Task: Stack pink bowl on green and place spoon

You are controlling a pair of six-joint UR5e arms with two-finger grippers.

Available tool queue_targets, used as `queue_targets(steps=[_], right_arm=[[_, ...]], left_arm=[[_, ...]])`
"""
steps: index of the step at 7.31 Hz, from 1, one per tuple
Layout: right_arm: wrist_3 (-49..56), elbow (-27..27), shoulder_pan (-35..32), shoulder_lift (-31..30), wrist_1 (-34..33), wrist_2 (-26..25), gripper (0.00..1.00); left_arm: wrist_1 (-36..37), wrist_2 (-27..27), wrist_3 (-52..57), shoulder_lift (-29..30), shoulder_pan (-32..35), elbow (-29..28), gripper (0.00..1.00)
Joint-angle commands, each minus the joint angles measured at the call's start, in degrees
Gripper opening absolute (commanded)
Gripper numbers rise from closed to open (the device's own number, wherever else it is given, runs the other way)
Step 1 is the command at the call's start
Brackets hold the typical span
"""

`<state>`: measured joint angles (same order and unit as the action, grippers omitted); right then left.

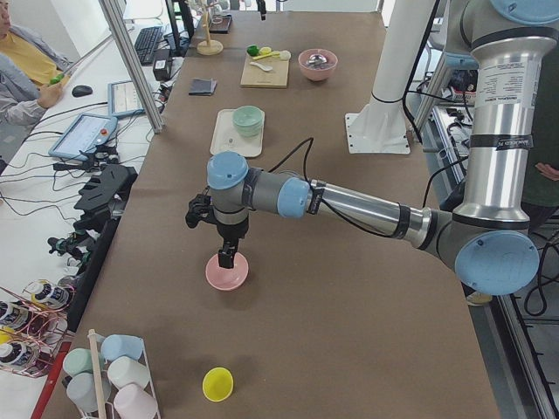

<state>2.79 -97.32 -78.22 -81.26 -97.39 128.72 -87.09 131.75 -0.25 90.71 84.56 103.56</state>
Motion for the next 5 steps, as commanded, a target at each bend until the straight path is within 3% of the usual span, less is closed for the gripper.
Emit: queue_targets(steps=[1, 5], right_arm=[[-0.06, -0.06, 0.0, 0.05, 0.01, 0.04, 1.0], [0.11, -0.23, -0.44, -0.04, 0.09, -0.04, 1.0]], left_arm=[[-0.01, -0.09, 0.34, -0.1, 0.08, 0.24, 0.98], [-0.1, -0.53, -0.27, 0.51, -0.27, 0.33, 0.98]])
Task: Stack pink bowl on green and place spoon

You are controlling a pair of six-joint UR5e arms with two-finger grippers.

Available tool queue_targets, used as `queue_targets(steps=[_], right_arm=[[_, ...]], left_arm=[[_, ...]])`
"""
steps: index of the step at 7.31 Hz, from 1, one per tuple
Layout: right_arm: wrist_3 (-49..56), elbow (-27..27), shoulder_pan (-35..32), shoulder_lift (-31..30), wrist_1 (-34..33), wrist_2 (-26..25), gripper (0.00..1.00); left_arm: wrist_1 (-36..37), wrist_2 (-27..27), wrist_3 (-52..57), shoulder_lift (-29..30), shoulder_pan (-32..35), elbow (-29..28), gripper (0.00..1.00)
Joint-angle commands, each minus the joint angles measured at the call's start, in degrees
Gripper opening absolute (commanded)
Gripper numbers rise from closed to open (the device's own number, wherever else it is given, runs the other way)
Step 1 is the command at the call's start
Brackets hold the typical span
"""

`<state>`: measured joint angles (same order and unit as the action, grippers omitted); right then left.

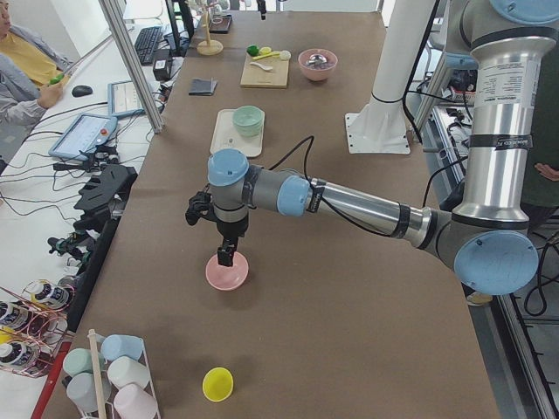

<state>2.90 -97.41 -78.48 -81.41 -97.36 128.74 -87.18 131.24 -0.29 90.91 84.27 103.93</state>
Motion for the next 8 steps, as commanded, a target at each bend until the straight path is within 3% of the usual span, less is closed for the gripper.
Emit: queue_targets(steps=[1, 8], right_arm=[[-0.09, -1.98, -0.62, -0.85, -0.11, 0.36, 1.0], [-0.18, -2.87, -0.54, -3.05, 3.41, 1.24, 1.0]], left_arm=[[-0.01, -0.02, -0.23, -0.11, -0.07, -0.48, 0.98], [-1.42, 0.42, -0.32, 0.58, -0.07, -2.16, 0.98]])
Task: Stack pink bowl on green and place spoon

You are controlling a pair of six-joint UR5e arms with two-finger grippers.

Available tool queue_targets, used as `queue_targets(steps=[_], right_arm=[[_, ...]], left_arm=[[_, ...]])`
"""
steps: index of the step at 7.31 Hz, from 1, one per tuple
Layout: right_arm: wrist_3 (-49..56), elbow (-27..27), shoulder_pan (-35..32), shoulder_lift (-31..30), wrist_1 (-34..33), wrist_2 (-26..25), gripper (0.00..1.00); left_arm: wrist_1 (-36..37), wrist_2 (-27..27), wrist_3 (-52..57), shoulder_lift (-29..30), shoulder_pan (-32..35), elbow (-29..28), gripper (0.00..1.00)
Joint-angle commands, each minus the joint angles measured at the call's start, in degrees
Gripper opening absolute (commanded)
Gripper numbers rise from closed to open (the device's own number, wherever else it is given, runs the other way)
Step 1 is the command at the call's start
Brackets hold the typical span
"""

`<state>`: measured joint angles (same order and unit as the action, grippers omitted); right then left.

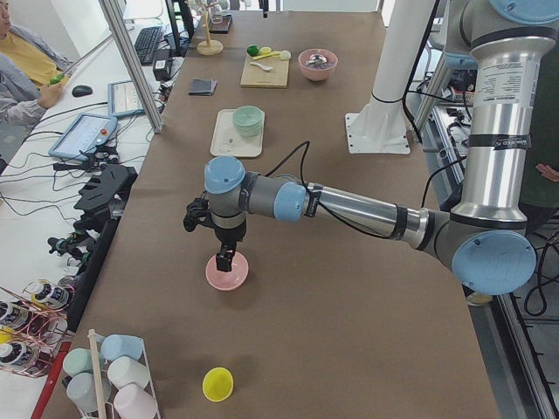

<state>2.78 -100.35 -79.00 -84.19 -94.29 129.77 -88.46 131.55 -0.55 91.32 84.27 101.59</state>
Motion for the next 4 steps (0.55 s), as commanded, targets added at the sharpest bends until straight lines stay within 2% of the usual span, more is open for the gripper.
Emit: queue_targets(steps=[1, 2, 4], right_arm=[[-0.05, 0.07, -0.02, -0.27, 0.33, 0.39, 1.0], [-0.14, 0.94, 0.07, -0.53, 0.42, 0.66, 1.0], [-0.05, 1.22, 0.07, -0.1, 0.51, 1.89, 1.0]], left_arm=[[-0.39, 0.29, 0.03, 0.26, -0.07, 0.45, 0.98], [-3.36, 0.2, -0.15, 0.0, -0.07, 0.36, 0.98], [-4.26, 0.2, -0.15, -0.35, -0.07, 0.1, 0.99]])
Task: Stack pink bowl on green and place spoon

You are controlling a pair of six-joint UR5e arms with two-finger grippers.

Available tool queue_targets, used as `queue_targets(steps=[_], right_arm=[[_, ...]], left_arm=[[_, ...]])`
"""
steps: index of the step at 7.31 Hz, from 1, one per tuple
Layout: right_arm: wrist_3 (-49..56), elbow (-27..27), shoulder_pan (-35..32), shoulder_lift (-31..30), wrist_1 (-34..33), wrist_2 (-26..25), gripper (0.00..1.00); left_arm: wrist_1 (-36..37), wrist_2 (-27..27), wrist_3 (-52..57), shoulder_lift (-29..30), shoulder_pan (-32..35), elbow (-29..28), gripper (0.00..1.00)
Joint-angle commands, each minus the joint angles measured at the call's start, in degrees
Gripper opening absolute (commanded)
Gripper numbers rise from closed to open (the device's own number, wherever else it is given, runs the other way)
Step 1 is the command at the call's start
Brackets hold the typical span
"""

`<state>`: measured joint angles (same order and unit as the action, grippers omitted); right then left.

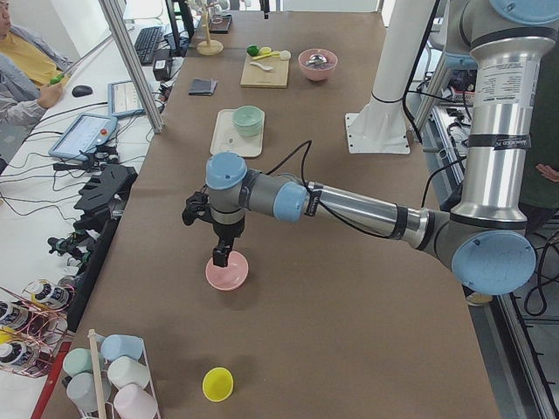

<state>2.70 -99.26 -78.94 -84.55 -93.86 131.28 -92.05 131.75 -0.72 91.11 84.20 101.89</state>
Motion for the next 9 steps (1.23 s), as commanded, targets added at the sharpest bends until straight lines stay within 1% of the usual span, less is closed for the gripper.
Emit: queue_targets(steps=[1, 2, 3, 4, 5, 7, 8, 9], right_arm=[[-1.55, 0.29, 0.62, 0.52, 0.08, 0.38, 1.0], [-11.57, 0.9, 3.68, 3.13, 0.08, 0.12, 0.97], [-22.11, 3.09, 7.62, 6.81, 0.17, 0.03, 0.94], [-26.91, 6.76, 9.58, 10.94, 0.08, 0.03, 0.95], [-32.27, 10.11, 11.16, 13.76, 0.95, 0.03, 0.95], [-52.18, 17.66, 15.64, 14.5, 17.75, -0.32, 0.94], [-55.32, 18.74, 17.05, 14.32, 20.19, -0.5, 0.93], [-57.35, 18.84, 18.2, 13.71, 20.3, -1.63, 0.9]], left_arm=[[-1.11, -0.44, 0.28, -0.14, 0.0, -0.98, 0.99], [-2.85, -0.44, 0.02, -0.06, 0.0, -1.34, 0.99], [-3.04, -0.35, 0.1, 0.47, 0.0, -3.43, 0.99], [-3.3, -0.18, -1.03, 2.13, -0.09, -4.93, 0.99], [-3.48, 0.08, -4.69, 2.49, -0.09, -4.69, 0.98], [-3.4, 0.0, -5.52, 2.67, -0.27, -5.03, 0.98], [-3.48, 0.09, -5.52, 2.93, -0.27, -5.03, 0.98], [-3.4, 0.09, -5.78, 2.93, -0.27, -5.12, 0.98]])
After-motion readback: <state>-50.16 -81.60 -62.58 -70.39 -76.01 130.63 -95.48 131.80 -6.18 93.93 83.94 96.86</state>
